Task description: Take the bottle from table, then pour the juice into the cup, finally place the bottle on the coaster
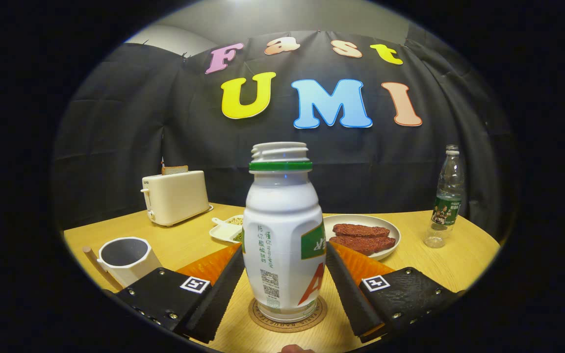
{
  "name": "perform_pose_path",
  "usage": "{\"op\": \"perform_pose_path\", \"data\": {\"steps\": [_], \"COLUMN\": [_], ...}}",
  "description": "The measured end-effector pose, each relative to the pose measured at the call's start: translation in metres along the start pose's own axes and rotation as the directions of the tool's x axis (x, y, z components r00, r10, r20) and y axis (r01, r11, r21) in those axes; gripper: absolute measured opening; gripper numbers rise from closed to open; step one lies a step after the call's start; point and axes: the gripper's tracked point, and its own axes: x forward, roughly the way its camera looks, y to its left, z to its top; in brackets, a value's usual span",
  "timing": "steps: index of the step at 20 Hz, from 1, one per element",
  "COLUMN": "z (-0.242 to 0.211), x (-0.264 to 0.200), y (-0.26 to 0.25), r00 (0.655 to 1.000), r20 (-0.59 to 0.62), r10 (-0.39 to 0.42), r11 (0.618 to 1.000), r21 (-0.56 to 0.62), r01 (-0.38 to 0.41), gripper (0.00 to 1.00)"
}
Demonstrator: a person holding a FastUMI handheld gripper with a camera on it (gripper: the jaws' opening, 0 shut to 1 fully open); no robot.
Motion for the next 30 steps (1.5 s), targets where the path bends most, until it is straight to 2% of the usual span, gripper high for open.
{"op": "perform_pose_path", "data": {"steps": [6, 9, 16, 19, 23, 26, 30], "z": [0.03, 0.049, 0.102, 0.127, 0.153, 0.161, 0.164], "x": [-0.036, -0.055, -0.094, -0.112, -0.134, -0.145, -0.155], "y": [0.001, 0.004, -0.011, 0.003, -0.002, 0.015, 0.011], "r00": [0.999, 0.999, 0.993, 0.995, 0.989, 0.992, 0.992], "r20": [0.006, 0.003, 0.063, 0.071, 0.101, 0.108, 0.108], "r10": [-0.044, -0.04, -0.1, -0.065, -0.112, -0.063, -0.063], "r11": [0.999, 0.999, 0.995, 0.998, 0.992, 0.998, 0.998], "r21": [0.0, 0.014, -0.007, 0.012, -0.044, -0.009, -0.021], "r01": [0.044, 0.04, 0.101, 0.064, 0.117, 0.064, 0.065], "gripper": [0.97, 0.97, 0.97, 0.97, 0.97, 0.97, 0.97]}}
